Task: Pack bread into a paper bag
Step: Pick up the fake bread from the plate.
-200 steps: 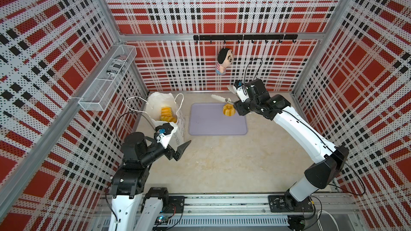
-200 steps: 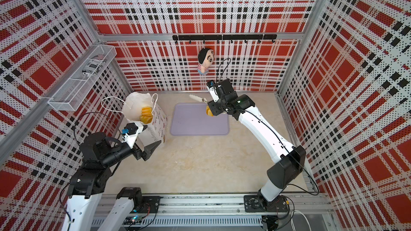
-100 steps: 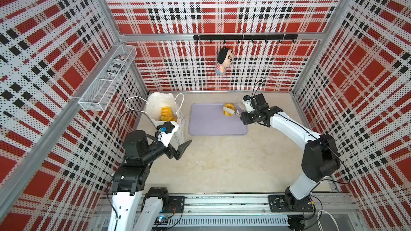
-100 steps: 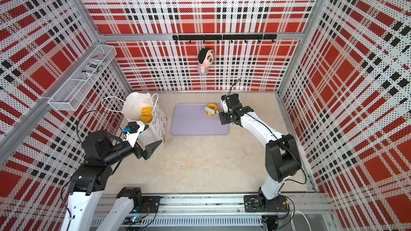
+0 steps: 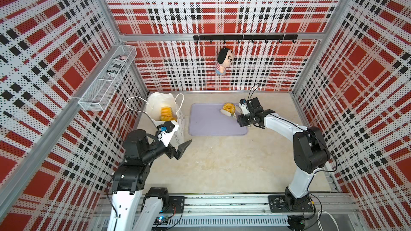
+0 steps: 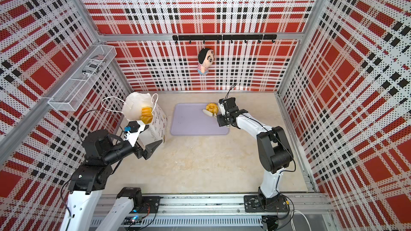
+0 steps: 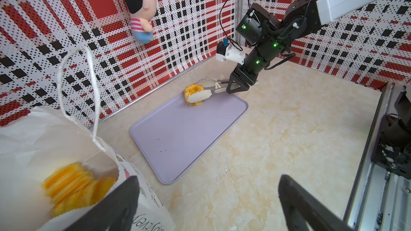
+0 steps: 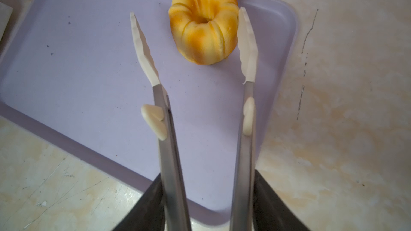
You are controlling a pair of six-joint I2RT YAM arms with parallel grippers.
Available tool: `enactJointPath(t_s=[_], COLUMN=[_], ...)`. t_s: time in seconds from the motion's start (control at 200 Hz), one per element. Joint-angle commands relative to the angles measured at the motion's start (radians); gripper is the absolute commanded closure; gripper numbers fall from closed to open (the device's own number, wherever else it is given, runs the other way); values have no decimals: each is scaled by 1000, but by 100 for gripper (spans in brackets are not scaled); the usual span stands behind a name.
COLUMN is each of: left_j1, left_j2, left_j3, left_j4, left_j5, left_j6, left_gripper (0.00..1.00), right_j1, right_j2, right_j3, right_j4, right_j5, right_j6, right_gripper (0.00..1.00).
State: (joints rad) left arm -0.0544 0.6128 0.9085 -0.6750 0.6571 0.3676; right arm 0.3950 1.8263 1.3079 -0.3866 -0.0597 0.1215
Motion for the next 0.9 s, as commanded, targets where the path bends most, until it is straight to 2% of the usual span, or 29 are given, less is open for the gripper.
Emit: enactJointPath(t_s=[0.0,0.296,0.506,0.626,0.892], left_j1=[-12,-18,-22,-25,-27], left_j2=[7,11,19,21,21], left_j3=[30,38,42,41,40], left_j4=[-4,-3,-3,-3,-3], left_j5=[-3,-9,-9,-11,-17], left_j6=[0,-5,-3,-2,-4], left_gripper=[2,2,2,2,2], right_j1=[-13,-13,-14,-13,-6], right_j2=[27,88,99,90,39], right_j3=[17,51,77,85,180], right_j4=[50,52,43,36,-75], right_j5=[0,-15,-18,-23,-42], right_j6=[-4,-4,-8,-8,-19], right_gripper=[41,42,54,58,61])
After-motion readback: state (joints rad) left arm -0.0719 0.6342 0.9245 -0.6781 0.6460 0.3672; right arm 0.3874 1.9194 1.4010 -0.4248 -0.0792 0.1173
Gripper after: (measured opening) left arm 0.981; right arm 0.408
